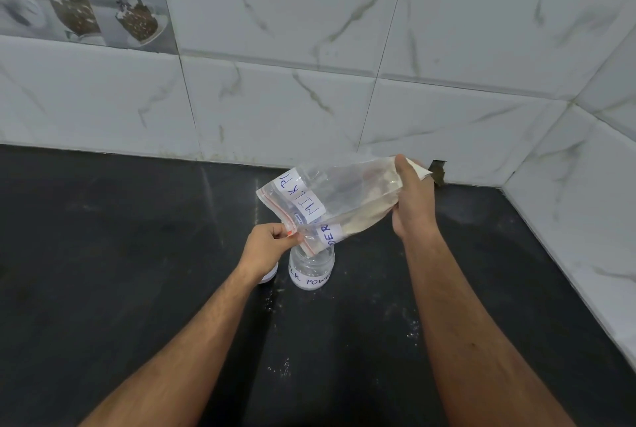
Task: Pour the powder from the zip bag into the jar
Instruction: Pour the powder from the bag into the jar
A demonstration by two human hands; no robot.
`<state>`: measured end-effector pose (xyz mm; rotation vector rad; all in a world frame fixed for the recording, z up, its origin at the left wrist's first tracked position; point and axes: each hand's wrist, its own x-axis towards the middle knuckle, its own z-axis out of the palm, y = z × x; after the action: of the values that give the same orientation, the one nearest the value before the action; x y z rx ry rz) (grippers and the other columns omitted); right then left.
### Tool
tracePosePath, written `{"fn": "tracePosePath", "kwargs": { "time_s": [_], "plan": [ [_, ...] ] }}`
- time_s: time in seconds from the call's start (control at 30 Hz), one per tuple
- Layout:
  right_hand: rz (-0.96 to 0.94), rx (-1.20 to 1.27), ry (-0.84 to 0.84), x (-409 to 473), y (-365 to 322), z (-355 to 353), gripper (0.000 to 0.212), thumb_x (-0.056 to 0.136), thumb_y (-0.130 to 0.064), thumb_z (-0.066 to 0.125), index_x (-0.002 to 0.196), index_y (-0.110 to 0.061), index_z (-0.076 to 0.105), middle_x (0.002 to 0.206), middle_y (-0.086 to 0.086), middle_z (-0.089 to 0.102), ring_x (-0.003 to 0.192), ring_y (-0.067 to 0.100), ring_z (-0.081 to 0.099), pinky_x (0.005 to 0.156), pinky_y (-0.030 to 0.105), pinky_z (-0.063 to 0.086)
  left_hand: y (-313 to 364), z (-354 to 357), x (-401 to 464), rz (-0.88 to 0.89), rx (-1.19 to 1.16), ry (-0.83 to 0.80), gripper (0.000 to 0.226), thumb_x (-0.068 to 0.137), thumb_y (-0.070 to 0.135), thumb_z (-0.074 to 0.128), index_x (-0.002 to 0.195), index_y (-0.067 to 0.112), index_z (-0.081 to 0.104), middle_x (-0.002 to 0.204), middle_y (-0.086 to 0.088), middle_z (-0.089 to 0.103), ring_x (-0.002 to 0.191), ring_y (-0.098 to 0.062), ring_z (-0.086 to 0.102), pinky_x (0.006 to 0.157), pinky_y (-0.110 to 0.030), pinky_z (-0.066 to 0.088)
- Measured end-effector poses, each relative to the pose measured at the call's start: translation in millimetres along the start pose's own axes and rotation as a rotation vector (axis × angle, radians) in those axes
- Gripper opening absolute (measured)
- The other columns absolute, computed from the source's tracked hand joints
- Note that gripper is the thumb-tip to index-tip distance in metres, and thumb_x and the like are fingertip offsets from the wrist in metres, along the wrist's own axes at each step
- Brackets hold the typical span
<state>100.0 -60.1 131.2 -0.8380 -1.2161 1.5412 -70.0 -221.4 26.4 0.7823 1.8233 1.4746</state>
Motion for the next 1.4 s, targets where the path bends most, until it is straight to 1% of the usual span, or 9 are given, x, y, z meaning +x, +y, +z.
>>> {"fn": "tracePosePath", "kwargs": {
  "time_s": [0.37, 0.53, 0.63, 0.8, 0.9, 0.97, 1.07, 1.23, 1.4],
  "plan": [
    [-0.032, -0.044, -0.04, -7, -11, 14, 0.008, 0.096, -0.021, 0.06, 0.094, -0.016, 0.067, 0.087, 0.003, 0.068, 0.089, 0.022, 0.064, 0.084, 0.039, 0.051, -15, 3, 0, -0.026, 0.009, -0.003, 0.025, 0.083, 0.02, 0.08, 0.085, -0.004, 0.073, 0.086, -0.025, 0.072, 0.077, -0.021, 0.055, 0.077, -0.04, 0.047],
    [-0.047, -0.057, -0.027, -10, -7, 13, 0.015, 0.097, -0.02, 0.06, 0.106, -0.009, 0.065, 0.09, 0.007, 0.069, 0.088, 0.021, 0.067, 0.08, 0.034, 0.053, -18, 4, 0, -0.033, -0.01, 0.014, 0.02, 0.083, 0.018, 0.08, 0.081, -0.001, 0.073, 0.088, -0.027, 0.072, 0.076, -0.021, 0.055, 0.077, -0.039, 0.046],
    [-0.049, -0.062, -0.026, -11, -5, 10, 0.028, 0.097, -0.035, 0.062, 0.109, -0.01, 0.064, 0.09, 0.001, 0.07, 0.086, 0.014, 0.069, 0.077, 0.032, 0.055, -19, 5, 0, -0.024, -0.023, 0.022, 0.015, 0.083, 0.014, 0.08, 0.079, 0.001, 0.074, 0.079, -0.016, 0.072, 0.075, -0.018, 0.058, 0.078, -0.038, 0.05],
    [-0.038, -0.071, -0.008, -16, -8, 8, 0.077, 0.079, -0.077, 0.05, 0.121, -0.014, 0.061, 0.128, 0.015, 0.064, 0.121, 0.028, 0.061, 0.107, 0.05, 0.047, -22, 7, 0, 0.0, -0.026, 0.028, 0.016, 0.083, 0.013, 0.08, 0.076, 0.001, 0.073, 0.071, -0.01, 0.066, 0.071, -0.016, 0.055, 0.074, -0.032, 0.045],
    [0.02, 0.009, 0.032, -21, -10, 8, 0.097, 0.068, -0.092, 0.036, 0.128, -0.02, 0.059, 0.125, 0.009, 0.069, 0.116, 0.024, 0.066, 0.095, 0.042, 0.053, -23, 7, 0, 0.01, -0.033, 0.037, 0.012, 0.083, 0.013, 0.08, 0.076, 0.004, 0.074, 0.074, -0.013, 0.07, 0.072, -0.014, 0.058, 0.074, -0.032, 0.047],
    [0.048, 0.097, 0.053, -22, -10, 5, 0.096, 0.075, -0.089, 0.021, 0.13, -0.021, 0.06, 0.111, 0.002, 0.076, 0.107, 0.02, 0.071, 0.084, 0.035, 0.056, -25, 8, 0, 0.017, -0.041, 0.04, 0.012, 0.083, 0.012, 0.08, 0.073, 0.007, 0.074, 0.073, -0.006, 0.071, 0.072, -0.012, 0.059, 0.073, -0.031, 0.048],
    [0.062, 0.155, -0.004, -23, -10, 1, 0.102, 0.081, -0.084, 0.008, 0.129, -0.013, 0.064, 0.108, 0.006, 0.077, 0.106, 0.022, 0.071, 0.088, 0.035, 0.057, -26, 10, 1, 0.017, -0.055, 0.048, 0.013, 0.083, 0.012, 0.08, 0.076, 0.002, 0.074, 0.077, -0.018, 0.072, 0.074, -0.016, 0.059, 0.075, -0.035, 0.048],
    [0.072, 0.188, -0.076, -24, -11, -1, 0.101, 0.083, -0.083, 0.003, 0.14, -0.019, 0.056, 0.129, 0.01, 0.068, 0.119, 0.025, 0.065, 0.104, 0.044, 0.05, -30, 10, 4, 0.019, -0.061, 0.057, 0.024, 0.084, 0.015, 0.079, 0.083, -0.007, 0.071, 0.086, -0.031, 0.069, 0.078, -0.02, 0.058, 0.079, -0.039, 0.049],
    [0.025, 0.111, -0.105, -26, -6, 1, 0.093, 0.084, -0.079, 0.001, 0.153, -0.028, 0.037, 0.151, 0.005, 0.048, 0.133, 0.02, 0.052, 0.113, 0.044, 0.04, -31, 11, 4, 0.017, -0.073, 0.046, 0.035, 0.083, 0.016, 0.08, 0.084, -0.015, 0.064, 0.077, -0.013, 0.061, 0.076, -0.02, 0.052, 0.076, -0.036, 0.044]
  ]
}}
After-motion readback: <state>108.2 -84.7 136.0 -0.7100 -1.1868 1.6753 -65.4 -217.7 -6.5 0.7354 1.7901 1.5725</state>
